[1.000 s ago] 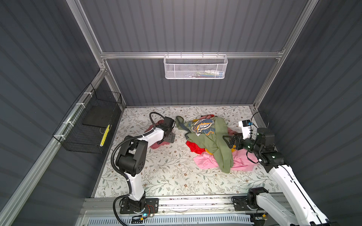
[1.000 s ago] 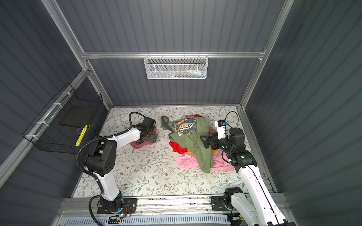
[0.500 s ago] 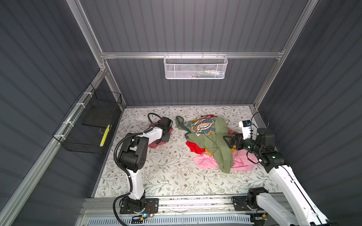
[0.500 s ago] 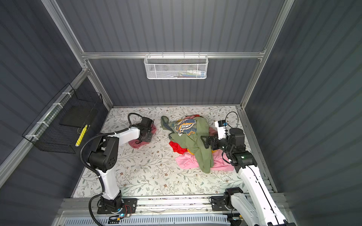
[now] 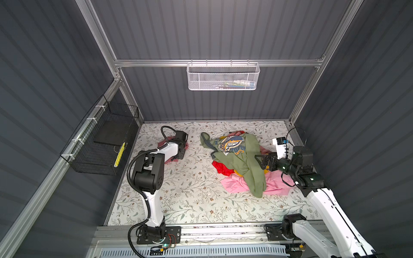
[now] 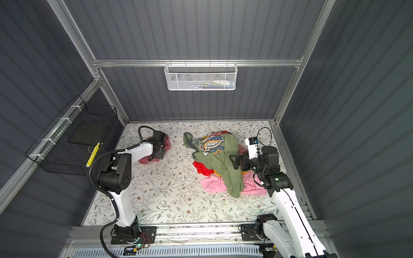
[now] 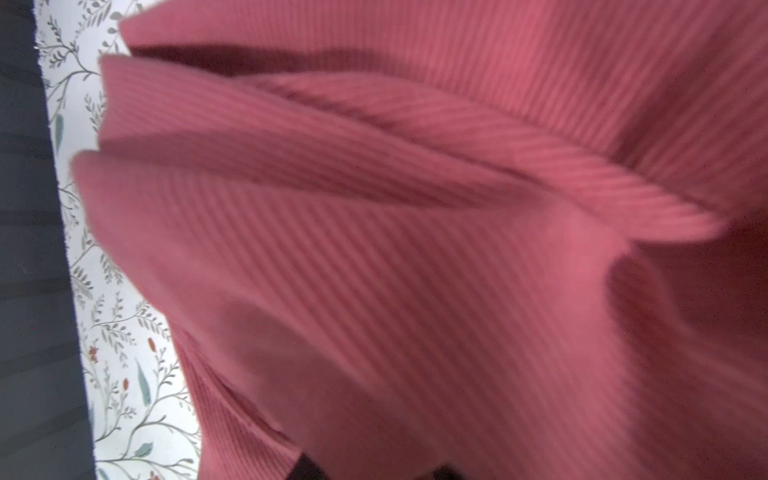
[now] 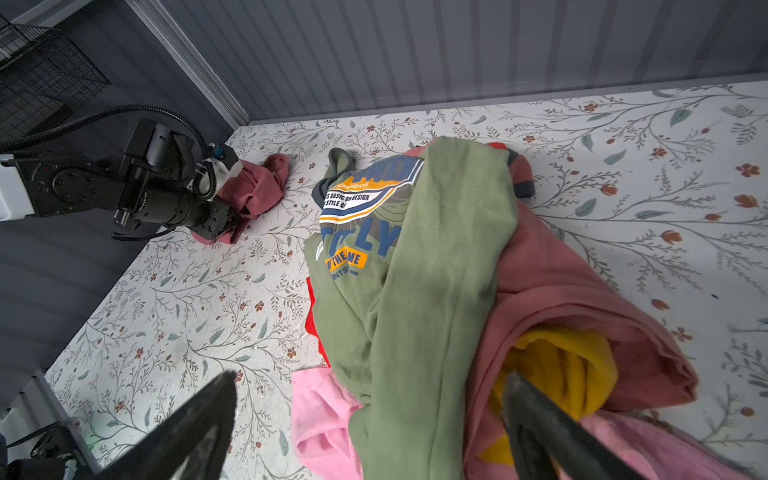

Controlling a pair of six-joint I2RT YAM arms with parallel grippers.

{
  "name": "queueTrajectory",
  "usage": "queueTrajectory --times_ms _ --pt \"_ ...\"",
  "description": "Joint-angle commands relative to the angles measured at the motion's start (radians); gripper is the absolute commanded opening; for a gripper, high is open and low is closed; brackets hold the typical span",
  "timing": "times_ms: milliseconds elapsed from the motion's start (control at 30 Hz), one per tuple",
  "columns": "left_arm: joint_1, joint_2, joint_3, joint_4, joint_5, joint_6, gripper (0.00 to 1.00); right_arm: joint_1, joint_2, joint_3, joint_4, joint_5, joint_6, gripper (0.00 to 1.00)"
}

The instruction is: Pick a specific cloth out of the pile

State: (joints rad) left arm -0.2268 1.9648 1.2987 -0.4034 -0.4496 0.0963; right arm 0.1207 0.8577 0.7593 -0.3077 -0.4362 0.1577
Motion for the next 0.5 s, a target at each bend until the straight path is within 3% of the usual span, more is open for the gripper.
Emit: queueTrajectory --times_ms 0,367,467 --pt "0.018 0.017 0.000 0.009 -0.025 0.024 0.29 0.004 -0.002 0.009 0.004 0.018 -0.011 0.99" --pt "0.017 0.018 -0.009 0.027 -0.001 -0.010 0.44 0.004 0.003 0.006 0.015 0.011 -0.011 0.99" --pt "0.018 0.001 -0.012 0.029 0.011 -0.019 0.54 0.004 0.004 0.006 0.018 0.003 -0.011 0.99"
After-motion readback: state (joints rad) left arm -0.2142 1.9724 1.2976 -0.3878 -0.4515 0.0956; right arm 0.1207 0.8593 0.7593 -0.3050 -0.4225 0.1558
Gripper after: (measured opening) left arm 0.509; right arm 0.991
